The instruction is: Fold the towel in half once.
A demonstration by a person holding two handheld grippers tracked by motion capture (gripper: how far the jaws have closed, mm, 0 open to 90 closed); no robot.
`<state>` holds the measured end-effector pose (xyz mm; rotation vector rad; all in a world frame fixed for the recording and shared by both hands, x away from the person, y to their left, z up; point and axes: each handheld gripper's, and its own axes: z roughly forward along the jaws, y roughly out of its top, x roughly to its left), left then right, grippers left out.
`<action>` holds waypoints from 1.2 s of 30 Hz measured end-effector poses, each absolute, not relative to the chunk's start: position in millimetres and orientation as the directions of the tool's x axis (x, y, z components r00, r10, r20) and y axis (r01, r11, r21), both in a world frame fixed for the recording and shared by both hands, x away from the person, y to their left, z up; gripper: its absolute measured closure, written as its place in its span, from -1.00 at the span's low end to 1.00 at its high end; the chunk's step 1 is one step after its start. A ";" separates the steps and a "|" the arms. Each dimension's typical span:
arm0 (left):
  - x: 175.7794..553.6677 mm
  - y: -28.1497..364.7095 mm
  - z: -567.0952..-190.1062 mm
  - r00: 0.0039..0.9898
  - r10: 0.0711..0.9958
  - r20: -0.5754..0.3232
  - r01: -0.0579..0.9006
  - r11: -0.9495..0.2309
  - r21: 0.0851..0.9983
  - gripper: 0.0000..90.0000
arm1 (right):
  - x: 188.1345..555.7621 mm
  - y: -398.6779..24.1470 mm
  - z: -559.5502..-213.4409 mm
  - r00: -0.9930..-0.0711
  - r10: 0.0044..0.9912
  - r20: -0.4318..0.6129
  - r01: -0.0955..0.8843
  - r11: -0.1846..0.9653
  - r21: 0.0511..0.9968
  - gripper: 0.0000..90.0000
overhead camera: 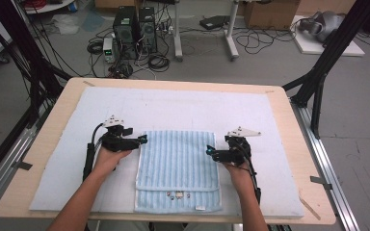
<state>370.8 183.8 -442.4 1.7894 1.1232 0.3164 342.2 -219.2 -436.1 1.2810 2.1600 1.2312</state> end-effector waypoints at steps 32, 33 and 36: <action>414.4 172.0 -440.9 0.543 0.829 -0.132 0.493 -0.188 0.849 0.93 | 402.1 -184.4 -436.6 -0.529 0.847 0.048 0.561 0.307 0.769 0.90; 416.2 172.4 -440.8 0.538 0.833 -0.132 0.493 -0.183 0.851 0.93 | 404.1 -182.7 -437.2 -0.524 0.851 0.043 0.565 0.309 0.765 0.90; 417.3 172.0 -441.5 0.490 0.858 -0.155 0.512 -0.139 0.848 0.50 | 406.5 -179.7 -442.2 -0.511 0.859 0.039 0.578 0.309 0.755 0.74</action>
